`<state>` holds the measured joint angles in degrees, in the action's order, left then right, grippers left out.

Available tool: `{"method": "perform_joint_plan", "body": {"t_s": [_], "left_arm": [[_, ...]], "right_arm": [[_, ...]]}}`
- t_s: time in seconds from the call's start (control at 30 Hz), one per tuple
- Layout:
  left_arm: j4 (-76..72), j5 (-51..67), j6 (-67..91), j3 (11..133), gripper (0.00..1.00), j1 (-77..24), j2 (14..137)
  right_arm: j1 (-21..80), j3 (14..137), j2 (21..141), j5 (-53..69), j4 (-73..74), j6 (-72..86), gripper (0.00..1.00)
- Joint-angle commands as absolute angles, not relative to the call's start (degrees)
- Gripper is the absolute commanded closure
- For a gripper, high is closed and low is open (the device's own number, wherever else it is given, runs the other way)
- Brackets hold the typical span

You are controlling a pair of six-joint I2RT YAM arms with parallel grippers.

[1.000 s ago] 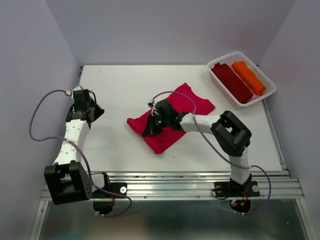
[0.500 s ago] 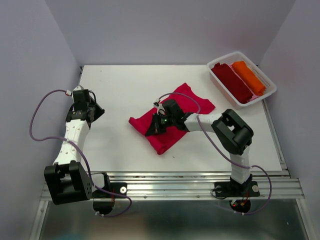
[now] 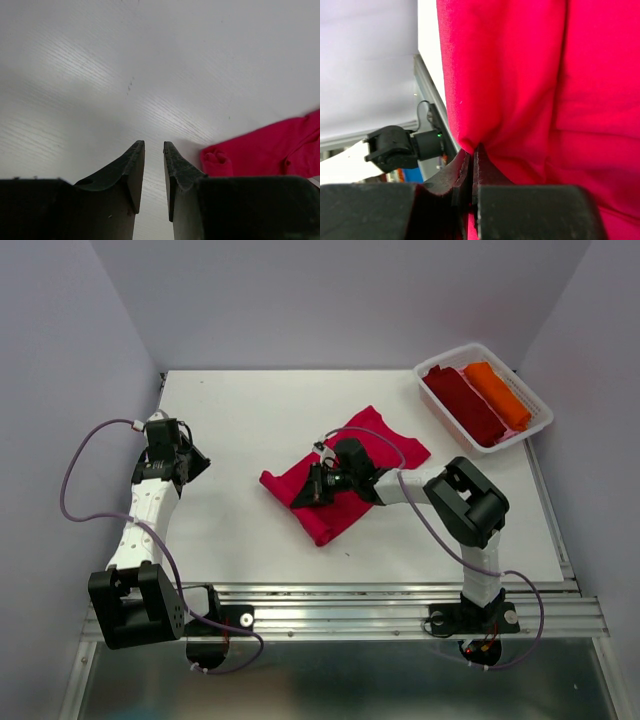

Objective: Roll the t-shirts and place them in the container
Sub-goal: Roll the T-shirt to the center of the board.

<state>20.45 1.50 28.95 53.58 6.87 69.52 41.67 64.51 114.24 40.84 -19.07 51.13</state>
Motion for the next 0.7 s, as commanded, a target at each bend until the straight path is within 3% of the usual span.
{"method": "perform_joint_plan", "body": {"t_s": [0.0,0.47,0.67], "left_arm": [[19.69,2.02,27.95,53.17,0.67,7.12,68.11],[19.25,5.00,27.60,52.03,0.67,6.60,68.20],[18.54,5.54,30.40,48.61,0.80,-2.52,67.59]], "right_arm": [[41.75,62.76,113.82,43.16,-29.70,58.44,0.99],[41.75,63.54,115.75,42.36,-33.40,62.23,0.99],[41.75,63.19,117.07,42.71,-33.66,62.67,0.99]]}}
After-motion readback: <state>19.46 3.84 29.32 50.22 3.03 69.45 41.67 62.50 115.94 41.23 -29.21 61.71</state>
